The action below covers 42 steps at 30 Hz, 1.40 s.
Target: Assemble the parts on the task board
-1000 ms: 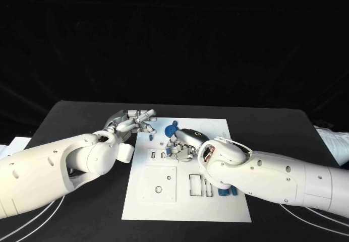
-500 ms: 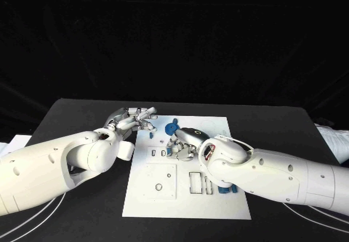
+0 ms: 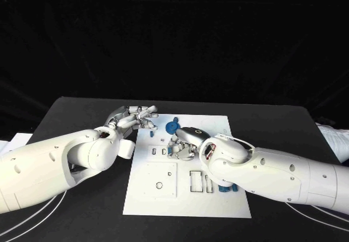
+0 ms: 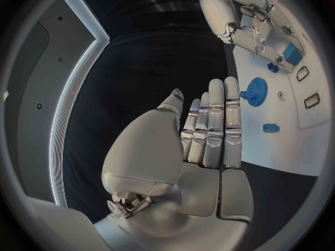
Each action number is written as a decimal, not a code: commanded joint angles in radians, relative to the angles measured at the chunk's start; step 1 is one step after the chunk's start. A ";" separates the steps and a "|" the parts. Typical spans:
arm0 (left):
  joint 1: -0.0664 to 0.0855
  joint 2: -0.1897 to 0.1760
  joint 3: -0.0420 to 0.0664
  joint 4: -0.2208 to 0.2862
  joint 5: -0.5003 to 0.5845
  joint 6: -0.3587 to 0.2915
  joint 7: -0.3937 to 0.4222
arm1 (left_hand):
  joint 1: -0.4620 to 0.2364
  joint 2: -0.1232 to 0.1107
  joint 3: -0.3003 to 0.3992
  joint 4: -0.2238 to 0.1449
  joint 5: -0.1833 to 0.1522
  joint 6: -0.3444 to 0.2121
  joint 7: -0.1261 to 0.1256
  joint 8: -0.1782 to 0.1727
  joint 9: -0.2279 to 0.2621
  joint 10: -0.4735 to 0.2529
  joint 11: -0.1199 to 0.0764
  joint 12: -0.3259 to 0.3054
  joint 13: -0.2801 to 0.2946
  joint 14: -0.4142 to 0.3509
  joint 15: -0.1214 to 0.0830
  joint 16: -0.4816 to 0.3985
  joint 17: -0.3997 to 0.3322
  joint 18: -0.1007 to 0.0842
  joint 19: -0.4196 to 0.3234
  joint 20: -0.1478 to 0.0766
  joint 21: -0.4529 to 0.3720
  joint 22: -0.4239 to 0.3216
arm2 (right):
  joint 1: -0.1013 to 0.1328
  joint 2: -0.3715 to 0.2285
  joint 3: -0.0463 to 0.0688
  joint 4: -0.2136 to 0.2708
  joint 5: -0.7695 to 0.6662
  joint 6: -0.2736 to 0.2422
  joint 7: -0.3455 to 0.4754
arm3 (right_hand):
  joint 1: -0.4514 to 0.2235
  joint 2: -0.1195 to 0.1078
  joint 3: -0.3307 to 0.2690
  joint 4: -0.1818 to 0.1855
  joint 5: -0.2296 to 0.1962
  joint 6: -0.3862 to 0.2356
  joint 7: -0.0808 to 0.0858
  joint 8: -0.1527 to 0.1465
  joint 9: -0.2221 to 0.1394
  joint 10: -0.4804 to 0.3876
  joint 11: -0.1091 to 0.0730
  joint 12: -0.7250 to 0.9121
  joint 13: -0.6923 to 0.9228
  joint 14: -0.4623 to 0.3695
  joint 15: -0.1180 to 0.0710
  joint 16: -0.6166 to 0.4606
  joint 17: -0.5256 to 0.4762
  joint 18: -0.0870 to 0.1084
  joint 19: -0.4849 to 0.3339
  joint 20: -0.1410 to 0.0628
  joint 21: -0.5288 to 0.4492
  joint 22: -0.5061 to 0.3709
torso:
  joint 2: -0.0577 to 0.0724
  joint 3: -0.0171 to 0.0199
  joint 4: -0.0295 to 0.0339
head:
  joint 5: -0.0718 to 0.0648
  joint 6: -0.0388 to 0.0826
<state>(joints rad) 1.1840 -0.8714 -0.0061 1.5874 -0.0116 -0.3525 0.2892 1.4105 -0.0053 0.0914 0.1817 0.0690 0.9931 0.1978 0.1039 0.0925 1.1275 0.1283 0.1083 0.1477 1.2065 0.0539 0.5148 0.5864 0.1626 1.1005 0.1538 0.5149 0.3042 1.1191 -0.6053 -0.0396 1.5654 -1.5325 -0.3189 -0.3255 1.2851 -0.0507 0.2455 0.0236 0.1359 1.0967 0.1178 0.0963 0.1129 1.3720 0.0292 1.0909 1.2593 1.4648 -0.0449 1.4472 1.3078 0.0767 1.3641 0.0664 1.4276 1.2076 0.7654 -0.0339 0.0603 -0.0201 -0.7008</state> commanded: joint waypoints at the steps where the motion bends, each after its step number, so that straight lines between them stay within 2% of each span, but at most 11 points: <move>1: 0.000 0.001 0.001 0.001 -0.002 0.020 0.009 | 0.008 0.002 0.001 -0.005 -0.003 -0.005 0.000 -0.001 0.001 -0.006 -0.001 -0.002 0.002 -0.004 -0.001 -0.006 0.001 0.018 -0.006 0.003 0.005 0.001 | -0.006 -0.002 -0.004 -0.003 -0.025 0.029 -0.034 | -0.004 -0.017 -0.009 0.004 0.004 -0.012 0.001 -0.008 -0.002 -0.012 0.003 -0.014 -0.008 0.070 0.006 -0.005 0.103 0.002 -0.008 0.003 -0.004 -0.004 | 0.000 -0.0005 0.0004 | -0.001 -0.002; 14: 0.000 0.003 0.001 0.000 -0.002 0.023 0.006 | 0.008 0.002 0.001 -0.005 -0.003 -0.005 0.000 -0.001 0.001 -0.006 -0.001 -0.002 0.002 -0.004 -0.001 -0.006 0.001 0.018 -0.006 0.003 0.005 0.001 | -0.006 0.000 -0.004 0.001 -0.035 -0.016 -0.032 | -0.045 -0.058 -0.058 0.036 0.033 -0.046 0.010 -0.027 -0.007 -0.052 0.013 -0.087 -0.061 0.068 0.015 -0.013 0.097 0.006 -0.019 0.012 -0.018 -0.026 | 0.000 -0.0002 -0.0001 | 0.006 -0.015; 22: 0.000 0.005 0.001 -0.002 -0.002 0.026 0.004 | 0.009 0.001 0.002 -0.007 -0.003 -0.005 0.001 -0.001 0.001 -0.006 -0.001 -0.002 0.002 -0.004 -0.001 -0.007 0.002 0.018 -0.007 0.003 0.006 0.002 | -0.006 -0.005 -0.004 0.015 -0.037 -0.128 0.005 | -0.052 -0.073 -0.101 0.060 0.044 -0.066 0.013 -0.029 -0.010 -0.083 0.017 -0.136 -0.100 0.068 0.017 -0.017 0.093 0.010 -0.030 0.015 -0.030 -0.048 | 0.000 0.0008 0.0001 | 0.009 -0.016; 28: 0.000 0.007 0.001 -0.005 -0.024 0.032 -0.013 | 0.006 0.003 0.007 -0.010 -0.004 0.007 -0.007 0.006 0.005 0.017 -0.010 0.009 0.005 0.028 -0.010 0.016 0.015 0.020 0.009 -0.003 0.027 0.015 | -0.006 -0.039 -0.003 0.056 -0.015 -0.210 0.086 | -0.045 -0.084 -0.152 0.087 0.071 -0.084 0.018 -0.027 -0.015 -0.097 0.021 -0.149 -0.119 0.066 0.022 -0.024 0.087 0.013 -0.036 0.018 -0.039 -0.060 | -0.001 0.0008 0.0001 | 0.008 -0.016; 33: 0.000 0.005 0.001 -0.008 -0.089 0.056 -0.069 | -0.006 -0.003 0.006 -0.005 -0.004 0.018 -0.024 0.009 0.007 0.087 -0.032 0.045 0.026 0.087 -0.030 0.086 0.057 0.022 0.043 -0.020 0.071 0.043 | 0.009 -0.099 0.003 0.105 0.060 -0.239 0.221 | -0.040 -0.077 -0.171 0.100 0.076 -0.086 0.019 -0.025 -0.016 -0.096 0.022 -0.143 -0.119 0.064 0.023 -0.030 0.082 0.013 -0.037 0.019 -0.041 -0.062 | -0.002 0.0005 -0.0019 | 0.010 -0.012; 34: 0.000 0.005 0.000 -0.008 -0.112 0.060 -0.087 | -0.007 -0.006 0.005 -0.005 -0.004 0.021 -0.029 0.009 0.007 0.106 -0.039 0.059 0.035 0.109 -0.036 0.144 0.105 0.022 0.054 -0.026 0.089 0.054 | 0.015 -0.115 0.004 0.115 0.091 -0.242 0.259 | -0.035 -0.071 -0.173 0.102 0.079 -0.087 0.019 -0.025 -0.016 -0.097 0.022 -0.143 -0.121 0.063 0.023 -0.033 0.078 0.013 -0.039 0.020 -0.043 -0.065 | -0.003 0.0008 -0.0027 | 0.010 -0.011; 37: 0.000 0.005 0.000 -0.007 -0.186 0.070 -0.154 | -0.017 -0.015 -0.003 -0.001 -0.003 0.044 -0.050 0.023 0.014 0.158 -0.062 0.130 0.088 0.228 -0.059 0.559 0.484 0.016 0.105 -0.050 0.189 0.133 | 0.038 -0.163 0.008 0.137 0.200 -0.222 0.357 | -0.007 -0.052 -0.169 0.097 0.094 -0.089 0.020 -0.024 -0.017 -0.104 0.022 -0.149 -0.127 0.061 0.023 -0.039 0.072 0.015 -0.043 0.020 -0.047 -0.072 | -0.006 0.0014 -0.0045 | 0.011 -0.009; 39: 0.001 0.003 0.001 -0.005 -0.249 0.089 -0.233 | -0.029 -0.023 -0.016 0.000 -0.006 0.067 -0.060 0.044 0.025 0.199 -0.089 0.220 0.155 0.292 -0.076 0.802 0.716 -0.025 0.207 -0.063 0.432 0.416 | 0.060 -0.200 0.010 0.147 0.298 -0.187 0.402 | 0.017 -0.039 -0.163 0.089 0.101 -0.089 0.020 -0.023 -0.018 -0.111 0.022 -0.156 -0.134 0.058 0.023 -0.046 0.066 0.016 -0.049 0.020 -0.053 -0.081 | -0.012 0.0025 -0.0056 | 0.010 -0.008; 40: 0.001 0.001 0.001 -0.005 -0.287 0.116 -0.280 | -0.047 -0.015 -0.023 0.012 -0.006 0.076 -0.069 0.056 0.032 0.203 -0.090 0.270 0.196 0.313 -0.077 0.888 0.803 -0.039 0.240 -0.071 0.520 0.523 | 0.072 -0.218 0.010 0.150 0.348 -0.168 0.417 | 0.026 -0.033 -0.161 0.086 0.104 -0.089 0.021 -0.023 -0.018 -0.114 0.022 -0.161 -0.139 0.058 0.023 -0.048 0.064 0.017 -0.051 0.020 -0.055 -0.084 | -0.014 0.0032 -0.0063 | 0.010 -0.006; 41: 0.002 -0.001 0.001 -0.005 -0.331 0.145 -0.328 | -0.063 -0.005 -0.033 0.023 -0.001 0.072 -0.067 0.073 0.043 0.163 -0.097 0.350 0.271 0.318 -0.087 0.932 0.846 -0.047 0.249 -0.077 0.581 0.584 | 0.084 -0.236 0.010 0.153 0.396 -0.150 0.429 | 0.032 -0.029 -0.160 0.084 0.105 -0.090 0.021 -0.023 -0.018 -0.116 0.022 -0.163 -0.141 0.058 0.023 -0.048 0.063 0.017 -0.052 0.020 -0.056 -0.086 | -0.019 0.0044 -0.0077 | 0.011 -0.007; 42: 0.003 -0.003 0.001 -0.004 -0.382 0.174 -0.377 | -0.093 -0.011 -0.051 0.042 -0.007 0.067 -0.074 0.076 0.046 0.156 -0.088 0.377 0.294 0.323 -0.079 0.950 0.866 -0.052 0.252 -0.077 0.604 0.614 | 0.096 -0.254 0.011 0.155 0.440 -0.139 0.439 | 0.040 -0.024 -0.157 0.081 0.105 -0.090 0.022 -0.023 -0.019 -0.117 0.022 -0.164 -0.144 0.058 0.023 -0.049 0.063 0.017 -0.052 0.020 -0.056 -0.085 | -0.022 0.0055 -0.0083 | 0.010 -0.009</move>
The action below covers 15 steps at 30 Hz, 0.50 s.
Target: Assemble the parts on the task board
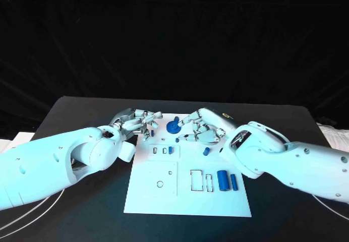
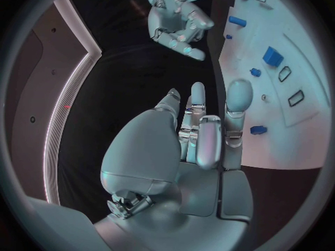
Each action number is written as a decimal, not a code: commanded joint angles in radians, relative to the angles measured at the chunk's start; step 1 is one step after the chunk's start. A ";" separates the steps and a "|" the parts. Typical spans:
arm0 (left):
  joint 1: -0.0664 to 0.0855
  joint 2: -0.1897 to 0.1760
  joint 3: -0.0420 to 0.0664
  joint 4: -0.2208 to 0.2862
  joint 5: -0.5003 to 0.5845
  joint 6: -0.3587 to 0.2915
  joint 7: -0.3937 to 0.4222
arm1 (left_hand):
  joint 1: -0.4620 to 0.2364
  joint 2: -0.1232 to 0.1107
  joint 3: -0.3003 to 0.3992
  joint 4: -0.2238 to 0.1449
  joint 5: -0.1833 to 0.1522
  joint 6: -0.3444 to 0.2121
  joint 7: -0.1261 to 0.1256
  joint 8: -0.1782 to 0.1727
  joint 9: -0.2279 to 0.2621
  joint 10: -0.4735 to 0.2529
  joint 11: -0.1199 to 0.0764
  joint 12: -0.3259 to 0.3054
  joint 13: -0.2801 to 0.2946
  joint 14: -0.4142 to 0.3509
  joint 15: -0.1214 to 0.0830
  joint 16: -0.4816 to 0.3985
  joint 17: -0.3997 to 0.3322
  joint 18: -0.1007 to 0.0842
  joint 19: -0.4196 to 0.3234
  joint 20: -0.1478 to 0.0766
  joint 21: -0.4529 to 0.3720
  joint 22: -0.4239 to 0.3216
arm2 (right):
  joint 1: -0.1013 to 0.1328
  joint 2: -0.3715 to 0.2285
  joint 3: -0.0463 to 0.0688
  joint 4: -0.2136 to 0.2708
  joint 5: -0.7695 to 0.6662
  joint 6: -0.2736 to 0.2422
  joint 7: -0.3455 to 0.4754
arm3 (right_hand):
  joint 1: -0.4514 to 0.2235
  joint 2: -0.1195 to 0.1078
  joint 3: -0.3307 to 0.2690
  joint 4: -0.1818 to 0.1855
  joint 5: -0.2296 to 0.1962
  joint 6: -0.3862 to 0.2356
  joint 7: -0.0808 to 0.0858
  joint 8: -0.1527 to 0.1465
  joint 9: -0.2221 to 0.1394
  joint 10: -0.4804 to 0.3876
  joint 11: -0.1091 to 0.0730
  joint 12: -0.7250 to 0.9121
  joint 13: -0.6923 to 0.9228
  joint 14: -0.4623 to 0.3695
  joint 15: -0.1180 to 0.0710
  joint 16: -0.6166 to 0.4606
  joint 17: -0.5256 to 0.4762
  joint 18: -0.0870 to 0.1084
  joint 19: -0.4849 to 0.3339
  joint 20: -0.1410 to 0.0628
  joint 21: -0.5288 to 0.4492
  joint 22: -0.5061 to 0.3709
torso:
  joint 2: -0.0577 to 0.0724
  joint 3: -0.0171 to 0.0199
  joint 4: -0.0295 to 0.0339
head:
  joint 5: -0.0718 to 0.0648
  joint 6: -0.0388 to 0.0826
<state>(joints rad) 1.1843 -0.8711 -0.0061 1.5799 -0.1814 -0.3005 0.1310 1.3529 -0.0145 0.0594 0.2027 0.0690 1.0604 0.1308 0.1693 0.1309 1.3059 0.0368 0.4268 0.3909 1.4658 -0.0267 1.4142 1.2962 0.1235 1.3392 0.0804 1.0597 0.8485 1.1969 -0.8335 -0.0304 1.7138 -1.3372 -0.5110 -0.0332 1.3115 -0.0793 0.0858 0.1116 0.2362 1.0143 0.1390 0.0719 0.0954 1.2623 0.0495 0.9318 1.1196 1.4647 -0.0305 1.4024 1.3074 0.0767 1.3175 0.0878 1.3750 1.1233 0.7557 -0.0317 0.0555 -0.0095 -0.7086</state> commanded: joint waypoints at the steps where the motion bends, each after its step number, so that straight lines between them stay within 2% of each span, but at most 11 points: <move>1: 0.006 -0.005 0.001 0.005 -0.304 0.165 -0.296 | -0.058 0.001 -0.042 0.046 -0.004 -0.007 -0.014 0.032 0.021 -0.054 -0.002 0.134 0.118 0.068 -0.003 0.073 0.179 -0.018 0.011 0.000 0.095 0.111 | 0.033 -0.054 0.002 0.009 0.306 0.066 0.157 | 0.023 0.013 0.006 -0.010 0.005 -0.006 0.001 0.002 -0.001 -0.006 0.002 -0.005 -0.006 0.058 0.008 -0.004 0.064 0.017 -0.005 -0.001 -0.004 -0.001 | -0.017 0.0050 -0.0048 | -0.002 -0.001; 3: 0.014 -0.003 0.002 0.006 -0.417 0.212 -0.388 | -0.087 0.014 -0.074 0.082 -0.007 -0.005 -0.021 0.072 0.047 -0.084 -0.006 0.253 0.226 0.081 0.001 0.108 0.218 -0.021 0.017 -0.009 0.150 0.177 | 0.049 -0.086 0.002 0.010 0.373 0.073 0.165 | 0.025 0.016 0.006 -0.011 0.005 -0.005 0.001 0.003 -0.001 -0.005 0.002 -0.004 -0.006 0.058 0.008 -0.004 0.065 0.017 -0.005 -0.001 -0.004 -0.001 | -0.023 0.0077 -0.0056 | -0.002 -0.001; 4: 0.019 -0.002 0.002 0.006 -0.458 0.227 -0.421 | -0.088 0.018 -0.080 0.084 -0.007 -0.004 -0.024 0.083 0.055 -0.081 -0.006 0.299 0.271 0.088 -0.001 0.122 0.235 -0.025 0.024 -0.009 0.170 0.203 | 0.055 -0.098 0.002 0.009 0.398 0.075 0.167 | 0.026 0.016 0.006 -0.011 0.005 -0.005 0.001 0.003 -0.001 -0.005 0.002 -0.004 -0.006 0.059 0.008 -0.003 0.065 0.017 -0.005 -0.001 -0.004 -0.001 | -0.025 0.0083 -0.0060 | -0.002 -0.001; 6: 0.031 0.003 0.002 0.007 -0.551 0.258 -0.498 | -0.100 0.031 -0.113 0.087 -0.006 0.001 -0.038 0.144 0.100 -0.059 -0.021 0.470 0.434 0.105 -0.016 0.157 0.275 -0.043 0.062 -0.015 0.254 0.315 | 0.068 -0.125 0.002 0.002 0.449 0.076 0.171 | 0.029 0.020 0.007 -0.012 0.005 -0.004 0.001 0.004 -0.001 -0.003 0.001 -0.002 -0.007 0.060 0.008 0.000 0.069 0.017 -0.004 -0.002 -0.004 -0.001 | -0.030 0.0098 -0.0081 | 0.000 -0.003; 7: 0.035 0.005 0.002 0.007 -0.577 0.268 -0.522 | -0.103 0.034 -0.125 0.084 -0.006 -0.005 -0.041 0.164 0.116 -0.050 -0.024 0.514 0.478 0.105 -0.021 0.157 0.275 -0.049 0.072 -0.016 0.275 0.345 | 0.071 -0.134 0.002 -0.001 0.463 0.076 0.172 | 0.029 0.020 0.007 -0.012 0.005 -0.004 0.001 0.004 -0.001 -0.003 0.001 -0.002 -0.006 0.060 0.008 0.000 0.069 0.017 -0.004 -0.002 -0.004 0.000 | -0.031 0.0104 -0.0091 | 0.001 -0.004; 9: 0.045 0.011 0.002 0.006 -0.627 0.290 -0.575 | -0.118 0.053 -0.157 0.088 -0.004 -0.016 -0.052 0.226 0.170 -0.023 -0.035 0.622 0.585 0.105 -0.028 0.157 0.275 -0.061 0.099 -0.025 0.328 0.420 | 0.077 -0.150 0.002 -0.010 0.489 0.076 0.172 | 0.030 0.022 0.007 -0.012 0.006 -0.003 0.001 0.004 -0.001 -0.002 0.001 -0.001 -0.006 0.060 0.008 0.000 0.070 0.017 -0.003 -0.002 -0.004 0.000 | -0.034 0.0119 -0.0112 | 0.001 -0.004; 11: 0.057 0.021 0.002 0.003 -0.669 0.309 -0.620 | -0.131 0.058 -0.177 0.089 -0.006 -0.023 -0.058 0.258 0.200 -0.006 -0.039 0.668 0.634 0.105 -0.032 0.157 0.275 -0.069 0.116 -0.028 0.356 0.462 | 0.080 -0.162 0.002 -0.019 0.506 0.077 0.170 | 0.030 0.023 0.007 -0.012 0.007 -0.002 0.001 0.005 -0.001 -0.001 0.001 0.000 -0.006 0.060 0.008 -0.001 0.069 0.017 -0.003 -0.002 -0.003 0.000 | -0.036 0.0136 -0.0131 | 0.002 -0.003; 15: 0.075 0.051 0.002 -0.007 -0.752 0.348 -0.699 | -0.154 0.071 -0.216 0.088 -0.007 -0.047 -0.067 0.315 0.261 0.008 -0.046 0.712 0.680 0.105 -0.040 0.157 0.275 -0.079 0.139 -0.035 0.390 0.517 | 0.083 -0.172 0.002 -0.034 0.523 0.079 0.163 | 0.031 0.024 0.007 -0.012 0.008 -0.002 0.000 0.005 -0.001 -0.001 0.001 0.000 -0.006 0.060 0.008 -0.001 0.068 0.017 -0.003 -0.002 -0.003 0.001 | -0.039 0.0150 -0.0175 | 0.004 -0.006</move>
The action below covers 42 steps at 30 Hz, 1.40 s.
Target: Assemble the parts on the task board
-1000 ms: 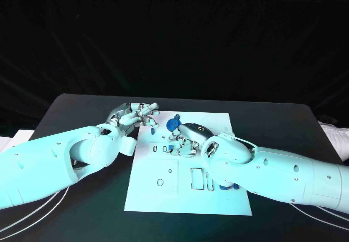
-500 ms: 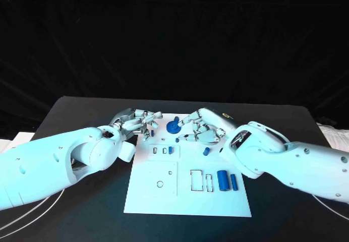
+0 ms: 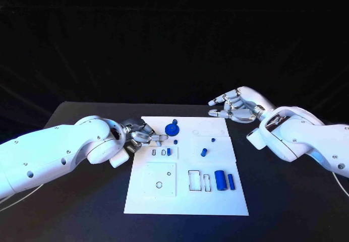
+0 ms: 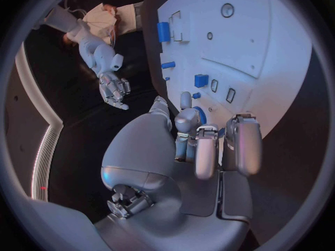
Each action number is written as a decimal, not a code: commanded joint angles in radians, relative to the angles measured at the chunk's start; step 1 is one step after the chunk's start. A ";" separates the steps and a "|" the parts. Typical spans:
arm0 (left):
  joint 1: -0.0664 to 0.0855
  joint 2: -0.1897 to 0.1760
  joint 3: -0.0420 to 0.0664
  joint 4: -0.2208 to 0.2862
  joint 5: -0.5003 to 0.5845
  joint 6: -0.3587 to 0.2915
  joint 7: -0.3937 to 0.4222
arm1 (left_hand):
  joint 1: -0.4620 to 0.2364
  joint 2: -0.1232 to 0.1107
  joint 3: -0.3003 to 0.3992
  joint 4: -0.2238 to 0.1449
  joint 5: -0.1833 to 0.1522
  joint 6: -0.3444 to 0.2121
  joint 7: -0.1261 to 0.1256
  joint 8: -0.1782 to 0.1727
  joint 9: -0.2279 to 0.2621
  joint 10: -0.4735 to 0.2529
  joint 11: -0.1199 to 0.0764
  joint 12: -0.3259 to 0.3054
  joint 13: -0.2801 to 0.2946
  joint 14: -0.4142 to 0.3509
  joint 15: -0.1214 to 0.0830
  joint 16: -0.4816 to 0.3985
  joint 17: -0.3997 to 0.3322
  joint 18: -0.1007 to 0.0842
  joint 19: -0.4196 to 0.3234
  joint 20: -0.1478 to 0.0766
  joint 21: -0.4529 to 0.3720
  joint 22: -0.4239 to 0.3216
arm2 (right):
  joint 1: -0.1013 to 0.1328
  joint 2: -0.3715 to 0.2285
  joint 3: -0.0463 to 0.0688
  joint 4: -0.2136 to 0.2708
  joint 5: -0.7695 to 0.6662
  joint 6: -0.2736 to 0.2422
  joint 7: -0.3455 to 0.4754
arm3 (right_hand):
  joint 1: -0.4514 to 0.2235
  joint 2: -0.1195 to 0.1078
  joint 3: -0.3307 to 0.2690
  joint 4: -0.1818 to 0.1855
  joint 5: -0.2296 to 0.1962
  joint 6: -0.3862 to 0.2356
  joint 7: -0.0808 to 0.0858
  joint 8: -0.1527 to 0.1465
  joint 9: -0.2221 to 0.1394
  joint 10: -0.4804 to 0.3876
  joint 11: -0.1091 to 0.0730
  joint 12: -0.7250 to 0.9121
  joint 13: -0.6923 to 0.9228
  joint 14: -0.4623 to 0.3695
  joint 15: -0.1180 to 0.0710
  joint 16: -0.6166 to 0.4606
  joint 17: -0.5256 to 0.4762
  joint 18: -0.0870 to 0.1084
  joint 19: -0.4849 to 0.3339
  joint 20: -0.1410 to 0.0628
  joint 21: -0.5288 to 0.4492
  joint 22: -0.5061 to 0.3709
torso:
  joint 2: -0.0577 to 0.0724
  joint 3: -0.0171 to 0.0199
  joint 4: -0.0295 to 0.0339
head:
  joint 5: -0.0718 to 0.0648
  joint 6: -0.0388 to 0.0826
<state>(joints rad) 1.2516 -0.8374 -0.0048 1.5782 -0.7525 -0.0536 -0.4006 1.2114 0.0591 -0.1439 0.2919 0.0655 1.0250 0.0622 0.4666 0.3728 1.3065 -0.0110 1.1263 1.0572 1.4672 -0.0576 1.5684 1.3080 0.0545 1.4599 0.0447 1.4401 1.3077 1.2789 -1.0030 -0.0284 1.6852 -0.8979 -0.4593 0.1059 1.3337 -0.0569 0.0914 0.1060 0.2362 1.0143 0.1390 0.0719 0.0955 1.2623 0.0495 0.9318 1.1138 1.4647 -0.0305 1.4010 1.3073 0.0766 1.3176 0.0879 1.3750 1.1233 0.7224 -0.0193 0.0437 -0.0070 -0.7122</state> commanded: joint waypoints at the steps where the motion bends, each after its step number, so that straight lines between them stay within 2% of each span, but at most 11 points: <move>1: 0.011 0.027 0.001 -0.010 -0.196 0.109 -0.184 | -0.017 -0.001 -0.019 0.000 -0.003 -0.015 -0.001 0.026 0.028 0.008 0.002 0.017 0.018 0.104 -0.009 0.002 0.263 -0.012 0.023 0.000 0.015 0.067 | 0.002 -0.003 0.000 -0.008 0.085 0.028 0.022 | 0.009 0.003 0.001 -0.006 0.010 -0.001 0.000 0.005 -0.001 -0.001 0.001 0.000 -0.002 0.060 0.008 0.000 0.067 0.017 -0.002 -0.002 -0.003 0.001 | -0.006 0.0027 -0.0059 | 0.001 -0.002; 5: 0.020 0.064 0.001 -0.026 -0.234 0.131 -0.235 | -0.033 0.005 -0.050 -0.002 -0.011 -0.038 -0.006 0.062 0.075 0.003 -0.003 0.017 0.020 0.104 -0.016 0.002 0.263 -0.015 0.036 -0.007 0.024 0.083 | 0.003 -0.003 -0.001 -0.015 0.084 0.029 0.014 | 0.010 0.006 0.000 -0.005 0.021 0.001 0.000 0.006 -0.002 -0.001 0.001 -0.002 -0.006 0.060 0.007 -0.002 0.066 0.017 -0.002 -0.002 -0.004 0.000 | -0.008 0.0035 -0.0084 | 0.003 -0.006; 9: 0.027 0.101 0.001 -0.046 -0.252 0.138 -0.274 | -0.033 0.011 -0.067 -0.001 -0.011 -0.055 -0.007 0.082 0.103 0.002 -0.004 0.019 0.023 0.104 -0.018 0.002 0.263 -0.016 0.042 -0.011 0.024 0.087 | 0.003 0.001 -0.001 -0.021 0.079 0.031 0.006 | 0.010 0.007 -0.001 -0.005 0.026 0.001 0.000 0.006 -0.002 -0.001 0.001 -0.004 -0.008 0.060 0.007 -0.003 0.065 0.017 -0.002 -0.003 -0.005 -0.002 | -0.006 0.0027 -0.0053 | 0.001 -0.004; 11: 0.033 0.124 0.001 -0.064 -0.258 0.152 -0.302 | -0.035 0.014 -0.072 0.000 -0.011 -0.059 -0.008 0.089 0.113 0.006 -0.005 0.026 0.032 0.104 -0.019 0.002 0.263 -0.019 0.046 -0.011 0.029 0.096 | 0.003 0.003 -0.002 -0.024 0.079 0.032 0.000 | 0.010 0.007 -0.002 -0.004 0.028 0.001 0.000 0.006 -0.002 -0.002 0.001 -0.006 -0.010 0.059 0.007 -0.005 0.063 0.018 -0.004 -0.003 -0.006 -0.004 | -0.006 0.0028 -0.0058 | 0.001 -0.005; 16: 0.040 0.161 0.000 -0.095 -0.271 0.187 -0.346 | -0.036 0.013 -0.079 -0.001 -0.011 -0.064 -0.008 0.095 0.123 0.009 -0.005 0.031 0.037 0.104 -0.019 0.002 0.263 -0.021 0.051 -0.012 0.035 0.107 | 0.003 0.007 -0.002 -0.026 0.076 0.036 -0.009 | 0.009 0.008 -0.002 -0.004 0.030 0.001 0.000 0.006 -0.002 -0.004 0.001 -0.010 -0.013 0.058 0.007 -0.008 0.060 0.019 -0.007 -0.003 -0.009 -0.010 | -0.005 0.0021 -0.0060 | 0.004 -0.009; 22: 0.043 0.199 0.000 -0.125 -0.276 0.220 -0.373 | -0.037 0.012 -0.084 -0.001 -0.011 -0.069 -0.008 0.098 0.128 0.007 -0.005 0.030 0.036 0.104 -0.019 0.002 0.263 -0.021 0.052 -0.012 0.036 0.108 | 0.003 0.011 -0.002 -0.029 0.073 0.039 -0.015 | 0.008 0.008 -0.004 -0.003 0.033 0.000 0.000 0.005 -0.003 -0.008 0.001 -0.017 -0.019 0.058 0.007 -0.011 0.057 0.020 -0.009 -0.003 -0.011 -0.015 | -0.004 0.0004 -0.0061 | 0.004 -0.014; 25: 0.043 0.216 -0.001 -0.140 -0.277 0.233 -0.378 | -0.037 0.012 -0.085 -0.001 -0.011 -0.070 -0.008 0.099 0.130 0.006 -0.005 0.030 0.036 0.104 -0.019 0.002 0.263 -0.021 0.053 -0.012 0.036 0.109 | 0.003 0.014 -0.002 -0.030 0.072 0.040 -0.017 | 0.008 0.009 -0.005 -0.001 0.035 0.000 0.001 0.005 -0.003 -0.010 0.001 -0.020 -0.022 0.057 0.007 -0.012 0.056 0.020 -0.010 -0.003 -0.013 -0.017 | -0.004 0.0019 -0.0074 | 0.007 -0.016; 31: 0.043 0.235 -0.002 -0.154 -0.277 0.250 -0.380 | -0.038 0.012 -0.088 0.000 -0.011 -0.073 -0.007 0.101 0.133 0.006 -0.005 0.030 0.036 0.104 -0.019 0.002 0.263 -0.022 0.053 -0.012 0.037 0.110 | 0.003 0.019 -0.003 -0.034 0.070 0.043 -0.019 | 0.008 0.009 -0.005 -0.001 0.035 0.000 0.001 0.005 -0.003 -0.010 0.001 -0.020 -0.022 0.057 0.007 -0.012 0.056 0.020 -0.010 -0.003 -0.013 -0.017 | -0.005 0.0024 -0.0076 | 0.007 -0.019; 33: 0.044 0.240 -0.003 -0.157 -0.278 0.256 -0.381 | -0.038 0.012 -0.088 0.000 -0.011 -0.073 -0.007 0.101 0.133 0.006 -0.005 0.030 0.036 0.104 -0.019 0.002 0.263 -0.022 0.053 -0.012 0.037 0.110 | 0.003 0.020 -0.003 -0.035 0.069 0.044 -0.021 | 0.007 0.011 -0.005 0.000 0.037 0.000 0.001 0.005 -0.003 -0.011 0.001 -0.022 -0.024 0.057 0.007 -0.013 0.055 0.021 -0.011 -0.003 -0.014 -0.019 | -0.006 0.0029 -0.0056 | 0.007 -0.019; 42: 0.044 0.250 -0.003 -0.172 -0.278 0.281 -0.387 | -0.033 0.014 -0.090 -0.002 -0.011 -0.077 -0.007 0.105 0.141 0.005 -0.004 0.032 0.039 0.104 -0.018 0.002 0.263 -0.022 0.055 -0.012 0.038 0.113 | 0.003 0.021 -0.003 -0.037 0.066 0.049 -0.024 | 0.007 0.011 -0.005 0.000 0.037 0.000 0.001 0.005 -0.003 -0.011 0.001 -0.022 -0.024 0.057 0.007 -0.013 0.055 0.021 -0.011 -0.003 -0.014 -0.019 | -0.005 0.0022 -0.0060 | 0.012 -0.023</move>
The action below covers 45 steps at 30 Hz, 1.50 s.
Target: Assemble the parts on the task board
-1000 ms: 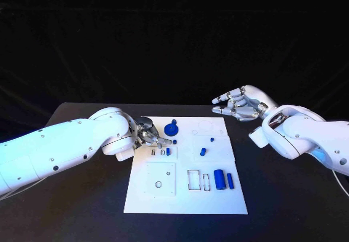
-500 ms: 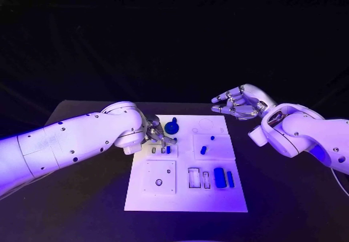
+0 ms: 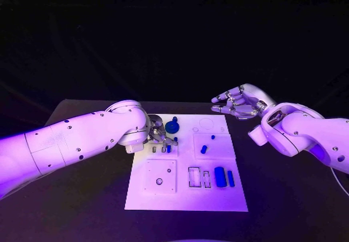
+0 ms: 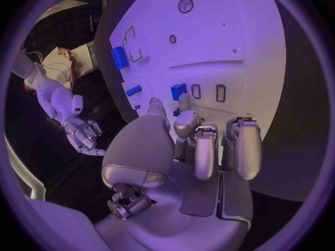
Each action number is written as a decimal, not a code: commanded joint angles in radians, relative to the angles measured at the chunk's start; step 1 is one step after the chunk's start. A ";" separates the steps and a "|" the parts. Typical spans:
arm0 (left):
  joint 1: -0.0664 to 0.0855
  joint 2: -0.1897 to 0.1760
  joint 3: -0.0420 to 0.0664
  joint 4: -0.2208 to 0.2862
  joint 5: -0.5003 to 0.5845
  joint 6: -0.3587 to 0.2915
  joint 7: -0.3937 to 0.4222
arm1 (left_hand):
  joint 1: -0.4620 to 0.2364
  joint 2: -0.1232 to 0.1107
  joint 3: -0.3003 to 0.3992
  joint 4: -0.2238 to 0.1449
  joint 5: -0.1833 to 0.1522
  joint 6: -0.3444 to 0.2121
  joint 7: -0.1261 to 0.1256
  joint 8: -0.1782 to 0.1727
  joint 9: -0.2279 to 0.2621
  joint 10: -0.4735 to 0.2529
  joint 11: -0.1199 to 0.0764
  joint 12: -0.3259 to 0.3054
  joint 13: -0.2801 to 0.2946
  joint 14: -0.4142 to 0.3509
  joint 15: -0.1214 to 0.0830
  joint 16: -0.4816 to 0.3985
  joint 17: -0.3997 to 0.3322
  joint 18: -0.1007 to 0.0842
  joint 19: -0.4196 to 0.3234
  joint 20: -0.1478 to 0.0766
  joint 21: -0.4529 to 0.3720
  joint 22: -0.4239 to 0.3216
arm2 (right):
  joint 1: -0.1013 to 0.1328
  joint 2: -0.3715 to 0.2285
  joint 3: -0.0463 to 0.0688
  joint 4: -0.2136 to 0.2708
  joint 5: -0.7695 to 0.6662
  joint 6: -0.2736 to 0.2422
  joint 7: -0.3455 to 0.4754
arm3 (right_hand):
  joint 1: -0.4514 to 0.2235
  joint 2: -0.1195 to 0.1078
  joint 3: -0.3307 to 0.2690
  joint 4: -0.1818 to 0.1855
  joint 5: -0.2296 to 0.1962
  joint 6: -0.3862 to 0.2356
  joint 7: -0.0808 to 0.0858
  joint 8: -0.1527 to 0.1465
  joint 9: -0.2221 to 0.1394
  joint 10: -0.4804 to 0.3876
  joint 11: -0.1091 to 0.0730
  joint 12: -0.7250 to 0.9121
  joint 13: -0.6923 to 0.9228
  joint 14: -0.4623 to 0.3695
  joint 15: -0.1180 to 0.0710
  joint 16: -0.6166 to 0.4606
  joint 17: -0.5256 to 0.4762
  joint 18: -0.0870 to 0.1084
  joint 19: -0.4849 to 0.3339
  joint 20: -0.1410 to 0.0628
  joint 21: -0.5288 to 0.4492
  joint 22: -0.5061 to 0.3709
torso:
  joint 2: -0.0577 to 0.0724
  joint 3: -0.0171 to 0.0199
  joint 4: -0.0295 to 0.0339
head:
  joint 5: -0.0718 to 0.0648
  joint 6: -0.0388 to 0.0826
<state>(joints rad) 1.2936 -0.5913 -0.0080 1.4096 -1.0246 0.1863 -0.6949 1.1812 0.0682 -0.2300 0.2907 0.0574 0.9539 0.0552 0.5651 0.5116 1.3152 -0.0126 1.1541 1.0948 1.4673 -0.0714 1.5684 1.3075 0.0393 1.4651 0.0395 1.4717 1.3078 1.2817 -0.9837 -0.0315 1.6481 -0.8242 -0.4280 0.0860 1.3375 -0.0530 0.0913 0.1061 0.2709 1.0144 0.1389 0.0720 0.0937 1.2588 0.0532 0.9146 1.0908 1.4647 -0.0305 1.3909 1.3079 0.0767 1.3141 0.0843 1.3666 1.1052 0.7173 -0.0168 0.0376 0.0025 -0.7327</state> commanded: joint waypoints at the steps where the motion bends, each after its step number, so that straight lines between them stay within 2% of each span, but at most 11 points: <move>1: 0.001 0.005 0.000 -0.006 -0.006 0.043 -0.094 | -0.002 0.006 -0.004 -0.001 -0.002 -0.006 0.000 0.007 0.003 -0.003 -0.003 0.004 0.001 0.103 -0.005 0.002 0.263 -0.007 0.049 -0.007 0.006 0.112 | 0.000 0.001 0.000 0.000 -0.008 0.018 -0.005 | 0.003 0.007 -0.005 0.000 0.003 0.000 0.001 0.005 -0.002 -0.007 -0.002 -0.005 -0.001 0.057 0.007 -0.003 0.054 0.021 -0.008 0.001 -0.005 -0.001 | 0.001 -0.0004 0.0000 | 0.002 -0.003; 5: 0.001 0.006 0.000 -0.013 -0.006 0.054 -0.096 | 0.002 0.007 -0.004 -0.002 -0.002 -0.008 0.000 0.009 0.006 -0.003 -0.003 0.005 0.003 0.103 -0.005 0.002 0.263 -0.007 0.050 -0.007 0.008 0.115 | 0.000 0.003 -0.001 -0.002 -0.008 0.021 -0.006 | 0.003 0.007 -0.005 0.000 0.003 0.000 0.001 0.005 -0.002 -0.007 -0.002 -0.005 -0.001 0.057 0.007 -0.003 0.054 0.021 -0.008 0.001 -0.005 -0.001 | 0.001 -0.0006 -0.0014 | 0.006 -0.006; 10: 0.001 0.009 -0.001 -0.018 -0.006 0.062 -0.095 | 0.006 0.010 -0.004 -0.002 -0.002 -0.010 0.000 0.012 0.011 -0.002 -0.003 0.007 0.005 0.103 -0.004 0.002 0.263 -0.008 0.052 -0.007 0.010 0.119 | 0.000 0.005 -0.001 -0.004 -0.008 0.024 -0.006 | 0.003 0.008 -0.005 0.001 0.004 0.000 0.001 0.005 -0.002 -0.008 -0.002 -0.007 -0.003 0.057 0.007 -0.004 0.054 0.021 -0.009 0.001 -0.006 -0.003 | 0.001 -0.0005 0.0008 | -0.003 -0.009; 19: 0.001 0.022 -0.004 -0.032 -0.006 0.083 -0.094 | 0.035 0.018 -0.002 -0.006 -0.002 -0.018 -0.001 0.025 0.031 -0.002 -0.003 0.012 0.010 0.103 -0.005 0.002 0.263 -0.010 0.055 -0.007 0.013 0.125 | -0.001 0.010 -0.002 -0.005 -0.009 0.033 -0.009 | 0.003 0.015 -0.004 0.003 0.007 0.000 0.001 0.005 -0.002 -0.008 -0.003 -0.007 -0.005 0.057 0.007 -0.005 0.053 0.021 -0.009 0.001 -0.007 -0.004 | 0.001 -0.0002 0.0001 | 0.008 -0.018; 28: 0.001 0.025 -0.005 -0.038 -0.006 0.089 -0.094 | 0.058 0.023 0.004 -0.008 0.001 -0.023 -0.002 0.033 0.045 -0.002 -0.004 0.014 0.012 0.103 -0.005 0.002 0.263 -0.010 0.056 -0.007 0.014 0.128 | -0.001 0.013 -0.002 -0.008 -0.009 0.045 -0.015 | 0.003 0.020 -0.004 0.005 0.008 0.000 0.001 0.005 -0.003 -0.010 -0.002 -0.011 -0.009 0.056 0.007 -0.008 0.050 0.023 -0.013 0.001 -0.011 -0.011 | 0.000 0.0011 0.0008 | 0.008 -0.017; 38: 0.001 0.033 -0.007 -0.044 -0.006 0.093 -0.091 | 0.078 0.029 0.014 -0.010 0.002 -0.027 -0.002 0.039 0.057 -0.001 -0.004 0.018 0.017 0.103 -0.005 0.002 0.263 -0.011 0.057 -0.007 0.017 0.133 | -0.002 0.017 -0.003 -0.010 -0.012 0.052 -0.018 | 0.003 0.021 -0.003 0.006 0.008 -0.001 0.001 0.004 -0.003 -0.010 -0.002 -0.012 -0.010 0.056 0.008 -0.009 0.050 0.023 -0.013 0.001 -0.012 -0.012 | 0.001 0.0008 0.0005 | 0.008 -0.018; 45: 0.001 0.034 -0.008 -0.046 -0.005 0.090 -0.086 | 0.128 0.056 0.056 -0.019 0.002 -0.037 -0.005 0.045 0.075 -0.002 -0.007 0.018 0.018 0.103 -0.007 0.002 0.263 -0.011 0.057 -0.008 0.016 0.133 | -0.002 0.019 -0.003 -0.011 -0.025 0.060 -0.028 | 0.004 0.025 -0.003 0.007 0.007 0.000 0.001 0.005 -0.003 -0.009 -0.002 -0.008 -0.008 0.056 0.008 -0.007 0.052 0.022 -0.012 0.001 -0.011 -0.010 | 0.001 0.0002 0.0006 | 0.010 -0.018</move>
<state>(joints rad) 1.2937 -0.5595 -0.0157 1.3634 -1.0275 0.2609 -0.6979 1.2987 0.1265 -0.1794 0.2721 0.0574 0.9228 0.0500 0.6040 0.5852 1.3151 -0.0125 1.1698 1.1120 1.4673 -0.0713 1.5684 1.3080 0.0393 1.4650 0.0396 1.4833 1.3075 1.2803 -0.9660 -0.0342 1.6373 -0.8280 -0.3901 0.0681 1.3423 -0.0370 0.0884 0.1090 0.2750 1.0144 0.1389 0.0720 0.0922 1.2552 0.0496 0.9098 1.0826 1.4647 -0.0305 1.3854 1.3075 0.0922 1.3069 0.0844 1.3590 1.0941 0.7181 -0.0160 0.0383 0.0120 -0.7508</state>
